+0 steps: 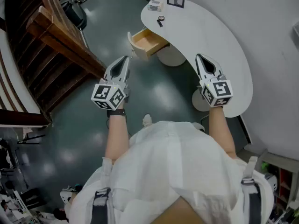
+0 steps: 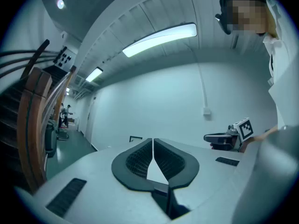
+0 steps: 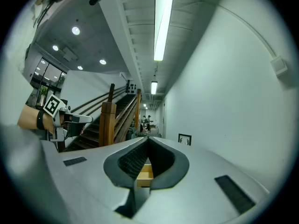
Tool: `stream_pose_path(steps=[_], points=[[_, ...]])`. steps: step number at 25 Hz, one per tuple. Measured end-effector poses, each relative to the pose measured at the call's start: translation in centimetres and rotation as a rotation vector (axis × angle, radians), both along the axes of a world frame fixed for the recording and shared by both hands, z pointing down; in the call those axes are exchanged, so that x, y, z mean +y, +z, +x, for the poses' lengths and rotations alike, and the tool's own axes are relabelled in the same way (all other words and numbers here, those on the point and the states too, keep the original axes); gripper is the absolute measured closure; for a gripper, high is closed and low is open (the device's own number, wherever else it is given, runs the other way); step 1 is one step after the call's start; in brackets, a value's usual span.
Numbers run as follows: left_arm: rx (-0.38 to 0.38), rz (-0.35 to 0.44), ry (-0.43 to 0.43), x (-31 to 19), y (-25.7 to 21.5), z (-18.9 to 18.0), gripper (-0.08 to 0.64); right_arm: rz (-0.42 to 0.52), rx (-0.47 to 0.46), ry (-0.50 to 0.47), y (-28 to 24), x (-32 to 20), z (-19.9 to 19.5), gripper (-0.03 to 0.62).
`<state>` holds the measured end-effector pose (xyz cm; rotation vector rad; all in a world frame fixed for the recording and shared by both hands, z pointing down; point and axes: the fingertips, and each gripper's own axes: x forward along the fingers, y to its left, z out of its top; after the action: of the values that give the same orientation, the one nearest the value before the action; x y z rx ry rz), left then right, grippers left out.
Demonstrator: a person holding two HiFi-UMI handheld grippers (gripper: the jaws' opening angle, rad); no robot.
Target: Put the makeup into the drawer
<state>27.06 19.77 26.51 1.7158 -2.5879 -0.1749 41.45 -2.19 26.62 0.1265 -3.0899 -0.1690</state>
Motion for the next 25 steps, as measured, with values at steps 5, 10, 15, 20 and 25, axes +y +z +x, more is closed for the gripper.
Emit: stream_pose_path(steps=[5,10,15,20,25], points=[[0.001,0.002,0.003,0.4,0.0,-0.7,0.535,-0.001,0.001,0.008,0.0,0.2,-0.7,0.583],[0.001,0.001,0.009,0.8,-0.1,-2.1,0.535,-0.002,0.006,0.019,0.0,0.5,-1.9,0.583],[0.005,-0.007,0.028,1.0,0.5,-3.9,0.535,-0.034,-0.024,-0.006,0.3,1.3,-3.4,0.583],[0.001,-0.028,0.034,2.3,1.0,-6.9,0.535,-0.038,0.001,0.018,1.1,1.9,-6.3,0.583],[-0.004,-0.022,0.031,4.3,0.9,-10.5,0.535,-0.037,-0.002,0.043,1.2,3.2,-9.6,0.583]])
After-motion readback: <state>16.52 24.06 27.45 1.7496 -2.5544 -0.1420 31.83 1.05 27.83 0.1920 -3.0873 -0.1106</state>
